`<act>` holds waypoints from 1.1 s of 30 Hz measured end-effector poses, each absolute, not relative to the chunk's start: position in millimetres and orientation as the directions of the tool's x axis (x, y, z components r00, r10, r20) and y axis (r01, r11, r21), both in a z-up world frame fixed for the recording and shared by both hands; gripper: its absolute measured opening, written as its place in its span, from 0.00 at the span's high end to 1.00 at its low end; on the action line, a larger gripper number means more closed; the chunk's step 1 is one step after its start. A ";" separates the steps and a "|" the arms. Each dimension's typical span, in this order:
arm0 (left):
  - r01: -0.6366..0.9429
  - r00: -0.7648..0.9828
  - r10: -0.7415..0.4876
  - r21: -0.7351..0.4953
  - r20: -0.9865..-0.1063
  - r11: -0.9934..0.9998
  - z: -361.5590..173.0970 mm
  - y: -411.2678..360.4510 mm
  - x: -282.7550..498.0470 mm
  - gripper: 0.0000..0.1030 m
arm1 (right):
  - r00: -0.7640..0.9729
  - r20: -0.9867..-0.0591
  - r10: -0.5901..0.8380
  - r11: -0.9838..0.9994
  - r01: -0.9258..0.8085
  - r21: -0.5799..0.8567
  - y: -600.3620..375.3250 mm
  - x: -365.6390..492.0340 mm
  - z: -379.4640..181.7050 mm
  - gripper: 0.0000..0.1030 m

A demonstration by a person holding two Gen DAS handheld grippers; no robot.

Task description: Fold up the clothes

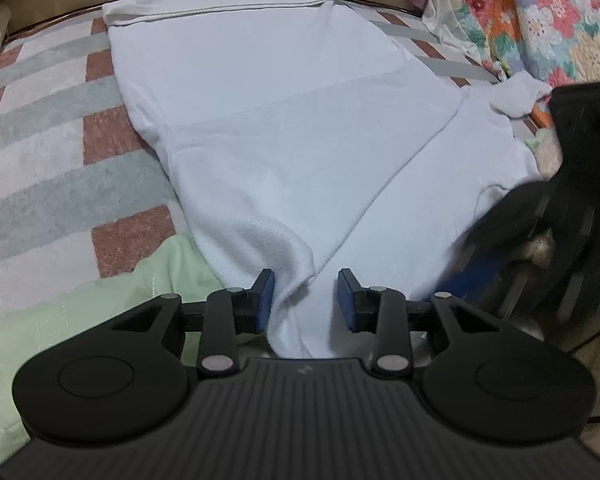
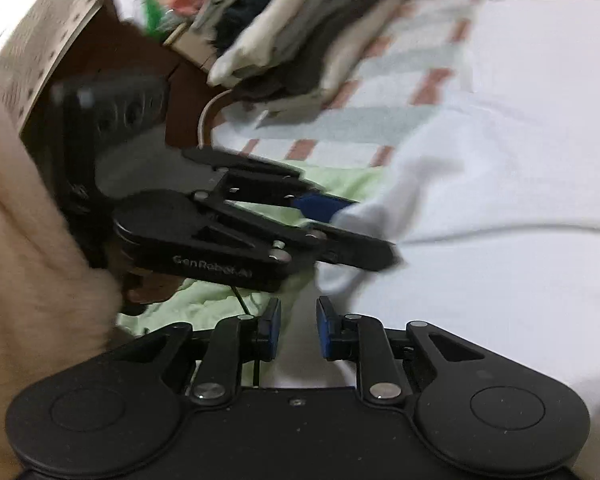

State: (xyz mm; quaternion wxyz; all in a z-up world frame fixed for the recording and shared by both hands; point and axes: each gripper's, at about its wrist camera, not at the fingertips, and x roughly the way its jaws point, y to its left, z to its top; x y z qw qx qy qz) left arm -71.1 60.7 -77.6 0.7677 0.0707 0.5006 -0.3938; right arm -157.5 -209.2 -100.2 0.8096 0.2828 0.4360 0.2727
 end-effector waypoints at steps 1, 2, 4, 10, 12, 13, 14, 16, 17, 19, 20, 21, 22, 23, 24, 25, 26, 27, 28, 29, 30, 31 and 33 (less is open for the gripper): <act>0.674 0.192 -0.531 -0.282 -0.825 0.682 -77.5 61.2 -71.5 0.68 | 0.477 -0.547 0.688 0.679 -0.159 0.716 -223.4 -157.8 -99.0 0.72; 0.673 0.196 -0.528 -0.279 -0.826 0.685 -77.4 61.7 -71.8 0.68 | 0.483 -0.542 0.688 0.666 -0.124 0.736 -237.5 -158.1 -97.7 0.70; 0.669 0.206 -0.524 -0.272 -0.826 0.692 -76.8 60.9 -73.2 0.67 | 0.495 -0.532 0.687 0.634 -0.052 0.771 -265.8 -158.6 -95.2 0.64; 0.650 0.247 -0.513 -0.253 -0.822 0.717 -77.7 59.9 -76.7 0.67 | 0.549 -0.779 0.304 0.641 0.486 0.593 -404.6 -155.0 -109.1 0.51; 0.644 0.266 -0.497 -0.231 -0.826 0.729 -77.3 60.5 -77.1 0.71 | 0.541 -0.776 0.324 0.545 0.564 0.620 -422.3 -157.5 -122.3 0.48; 0.644 0.275 -0.484 -0.215 -0.831 0.734 -76.9 60.5 -76.9 0.76 | 0.535 -0.767 0.354 0.502 0.583 0.639 -423.2 -156.3 -129.8 0.47; 0.644 0.283 -0.471 -0.198 -0.835 0.739 -76.5 60.6 -76.8 0.77 | 0.528 -0.765 0.369 0.475 0.600 0.644 -420.7 -153.1 -136.5 0.47; 0.640 0.288 -0.465 -0.193 -0.837 0.744 -75.9 61.8 -77.1 0.77 | 0.531 -0.776 0.341 0.464 0.623 0.630 -414.1 -147.8 -145.3 0.47; 0.637 0.289 -0.462 -0.192 -0.838 0.746 -75.7 62.6 -77.4 0.77 | 0.540 -0.776 0.327 0.471 0.619 0.629 -409.9 -144.5 -148.7 0.47; 0.639 0.295 -0.447 -0.174 -0.844 0.749 -76.6 63.0 -78.9 0.77 | 0.569 -0.766 0.300 0.469 0.611 0.638 -404.5 -137.8 -155.4 0.48; 0.638 0.302 -0.438 -0.162 -0.847 0.753 -77.5 63.3 -79.9 0.77 | 0.605 -0.741 0.291 0.457 0.592 0.664 -404.2 -136.6 -157.4 0.48; 0.637 0.309 -0.428 -0.150 -0.850 0.756 -78.4 63.6 -80.8 0.77 | 0.628 -0.723 0.288 0.450 0.577 0.681 -403.8 -136.4 -159.1 0.48; 0.633 0.314 -0.424 -0.145 -0.850 0.760 -79.0 64.7 -81.1 0.77 | 0.642 -0.710 0.290 0.447 0.565 0.693 -403.6 -136.9 -160.7 0.60; 0.629 0.319 -0.420 -0.141 -0.850 0.764 -79.6 65.7 -81.3 0.76 | 0.655 -0.697 0.291 0.444 0.553 0.705 -403.3 -137.5 -162.2 0.76; 0.626 0.325 -0.416 -0.137 -0.850 0.768 -80.2 66.8 -81.6 0.75 | 0.675 -0.673 0.302 0.436 0.530 0.727 -403.2 -138.5 -161.5 0.95; 0.623 0.333 -0.414 -0.132 -0.847 0.771 -79.3 68.7 -82.0 0.82 | 0.709 -0.636 0.304 0.422 0.499 0.757 -405.8 -141.0 -157.7 0.95; 0.621 0.350 -0.407 -0.116 -0.844 0.775 -76.5 70.9 -84.0 0.97 | 0.733 -0.612 0.295 0.440 0.465 0.769 -405.4 -143.0 -149.1 0.95; 0.619 0.366 -0.402 -0.103 -0.840 0.779 -73.6 73.7 -86.0 0.96 | 0.747 -0.599 0.286 0.479 0.430 0.765 -401.7 -144.1 -137.7 0.95; 0.605 0.383 -0.406 -0.107 -0.830 0.789 -69.4 78.6 -88.3 0.96 | 0.750 -0.606 0.266 0.547 0.400 0.735 -396.6 -146.0 -124.3 0.95; 0.590 0.400 -0.410 -0.111 -0.820 0.800 -65.3 83.5 -90.6 0.97 | 0.742 -0.633 0.223 0.654 0.368 0.661 -386.1 -148.8 -108.8 0.95; 0.576 0.418 -0.413 -0.116 -0.810 0.809 -61.2 88.3 -92.9 0.97 | 0.734 -0.659 0.166 0.763 0.327 0.557 -372.7 -151.9 -92.8 0.95; 0.553 0.423 -0.406 -0.124 -0.810 0.824 -61.6 91.9 -93.7 0.98 | 0.720 -0.680 0.139 0.824 0.296 0.483 -360.7 -153.2 -84.1 0.95; 0.503 0.419 -0.395 -0.154 -0.818 0.851 -68.8 100.3 -93.0 0.98 | 0.674 -0.725 0.142 0.871 0.263 0.415 -343.8 -153.2 -82.5 0.95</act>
